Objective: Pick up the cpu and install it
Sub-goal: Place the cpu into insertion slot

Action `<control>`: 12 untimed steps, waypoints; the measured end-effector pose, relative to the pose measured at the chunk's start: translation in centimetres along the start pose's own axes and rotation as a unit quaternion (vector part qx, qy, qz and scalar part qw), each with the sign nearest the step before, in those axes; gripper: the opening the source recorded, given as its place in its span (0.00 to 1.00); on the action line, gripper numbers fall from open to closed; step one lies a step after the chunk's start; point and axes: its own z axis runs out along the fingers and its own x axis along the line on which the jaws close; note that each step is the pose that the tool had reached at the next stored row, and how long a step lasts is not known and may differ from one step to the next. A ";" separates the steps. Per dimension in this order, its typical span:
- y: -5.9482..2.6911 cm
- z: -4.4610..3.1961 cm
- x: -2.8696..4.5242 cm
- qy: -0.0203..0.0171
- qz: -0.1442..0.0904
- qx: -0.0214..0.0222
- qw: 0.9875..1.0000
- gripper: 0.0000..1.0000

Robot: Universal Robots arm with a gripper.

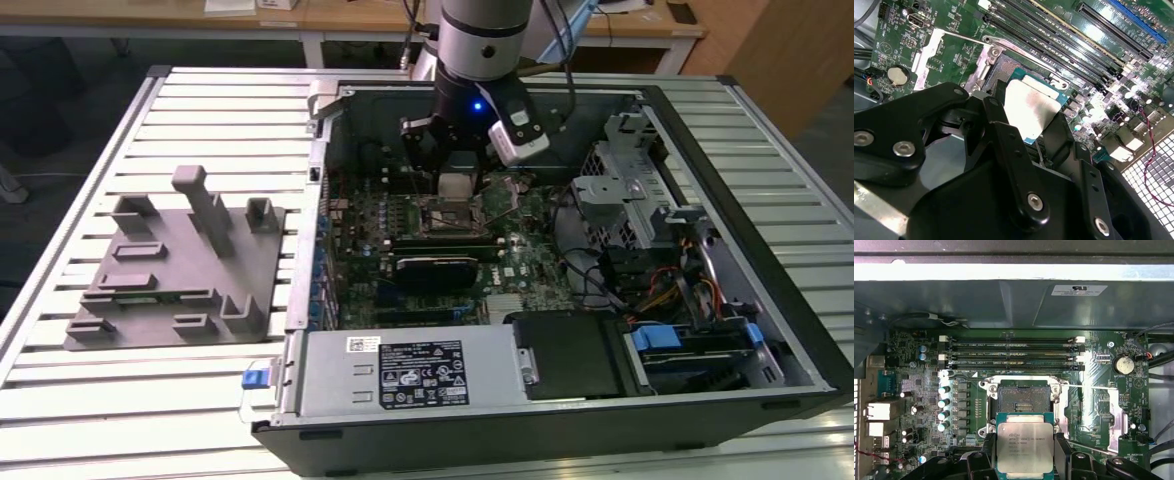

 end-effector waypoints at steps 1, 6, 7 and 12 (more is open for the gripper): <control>0.00 0.00 0.00 0.000 0.001 0.000 1.000 0.54; 0.00 0.04 0.00 -0.002 0.040 -0.001 0.999 0.54; 0.00 0.04 0.00 -0.002 0.050 -0.001 0.999 0.54; 0.00 0.08 0.00 -0.004 0.095 -0.001 0.995 0.54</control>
